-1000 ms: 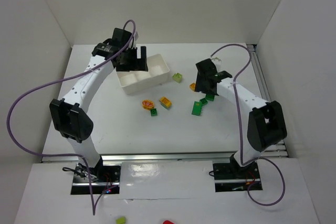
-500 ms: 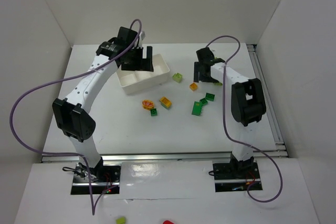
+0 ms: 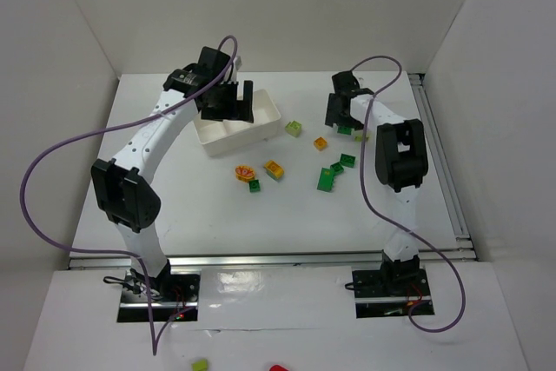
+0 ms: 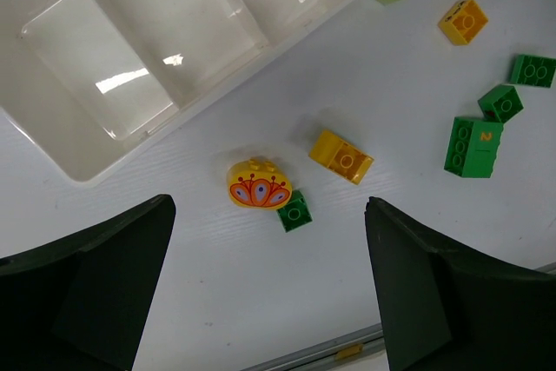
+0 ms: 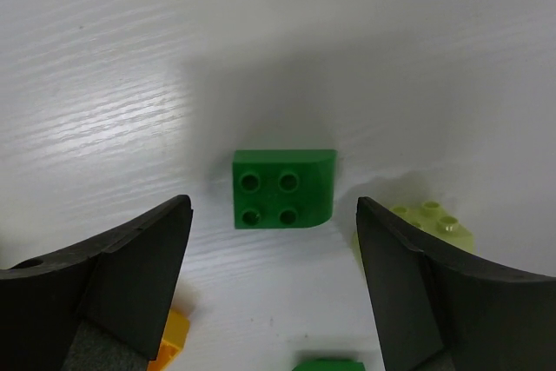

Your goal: Sort the legos into containers by color

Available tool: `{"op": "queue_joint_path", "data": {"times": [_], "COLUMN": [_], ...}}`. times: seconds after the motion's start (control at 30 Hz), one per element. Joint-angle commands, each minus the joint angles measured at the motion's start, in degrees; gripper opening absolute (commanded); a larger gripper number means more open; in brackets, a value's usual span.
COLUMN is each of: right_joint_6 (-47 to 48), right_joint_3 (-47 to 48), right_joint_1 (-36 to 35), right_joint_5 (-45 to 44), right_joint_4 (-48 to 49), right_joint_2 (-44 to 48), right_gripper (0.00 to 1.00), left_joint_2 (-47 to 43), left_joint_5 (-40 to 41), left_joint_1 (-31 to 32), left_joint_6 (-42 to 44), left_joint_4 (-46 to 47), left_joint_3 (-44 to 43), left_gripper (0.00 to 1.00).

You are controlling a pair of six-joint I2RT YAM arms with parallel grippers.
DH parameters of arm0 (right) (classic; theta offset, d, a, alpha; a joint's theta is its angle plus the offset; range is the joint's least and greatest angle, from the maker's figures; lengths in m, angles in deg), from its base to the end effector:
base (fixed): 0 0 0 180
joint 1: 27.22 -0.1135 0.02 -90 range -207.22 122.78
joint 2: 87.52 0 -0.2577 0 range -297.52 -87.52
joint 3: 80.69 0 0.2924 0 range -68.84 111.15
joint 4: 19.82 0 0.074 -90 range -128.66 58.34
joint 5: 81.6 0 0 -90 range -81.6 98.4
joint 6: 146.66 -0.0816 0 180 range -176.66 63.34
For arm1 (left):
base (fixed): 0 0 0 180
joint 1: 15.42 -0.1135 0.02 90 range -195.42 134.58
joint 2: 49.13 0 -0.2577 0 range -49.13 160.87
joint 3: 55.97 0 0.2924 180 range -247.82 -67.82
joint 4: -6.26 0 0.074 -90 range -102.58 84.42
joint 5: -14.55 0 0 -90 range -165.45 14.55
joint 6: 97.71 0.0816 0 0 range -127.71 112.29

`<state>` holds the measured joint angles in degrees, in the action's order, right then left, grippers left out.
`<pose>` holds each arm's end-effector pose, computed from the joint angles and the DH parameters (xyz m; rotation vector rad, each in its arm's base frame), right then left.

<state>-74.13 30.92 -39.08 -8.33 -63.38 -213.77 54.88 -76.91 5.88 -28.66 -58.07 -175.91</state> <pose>0.5289 0.0871 0.1181 0.2295 2.5205 -0.1774 0.4342 -0.1715 0.3274 0.0193 2.4485 -0.3643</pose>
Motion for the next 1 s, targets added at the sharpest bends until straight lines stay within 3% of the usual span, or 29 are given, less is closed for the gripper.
{"op": "queue_joint_path", "data": {"times": [0.0,0.17,0.37,0.67,0.97], "right_joint_6": [-2.21,-2.92,-2.92,-1.25,-0.19], "right_joint_3": [1.05,-2.20,-2.73,-2.12,-2.11], "right_joint_1": [0.78,1.93,1.93,0.09,-5.19], "right_joint_5": [0.82,4.51,5.13,0.39,-1.46], "right_joint_4": [-0.35,1.75,3.25,2.19,-0.09], "right_joint_2": [-0.48,-0.48,-1.10,0.31,5.66], "right_gripper": [0.81,0.70,0.65,0.41,0.38], "left_joint_2": [-0.21,-0.21,-0.21,-0.21,-1.26], "left_joint_5": [1.01,2.16,2.16,3.21,6.55], "left_joint_1": [-0.21,-0.21,-0.21,-0.21,-0.21], "left_joint_6": [1.17,1.17,1.17,1.17,1.17], "left_joint_4": [-0.07,-0.07,-0.60,-0.60,-1.12], "left_joint_3": [0.52,0.52,-0.10,0.43,-0.72], "left_gripper": [1.00,1.00,1.00,1.00,1.00]}}
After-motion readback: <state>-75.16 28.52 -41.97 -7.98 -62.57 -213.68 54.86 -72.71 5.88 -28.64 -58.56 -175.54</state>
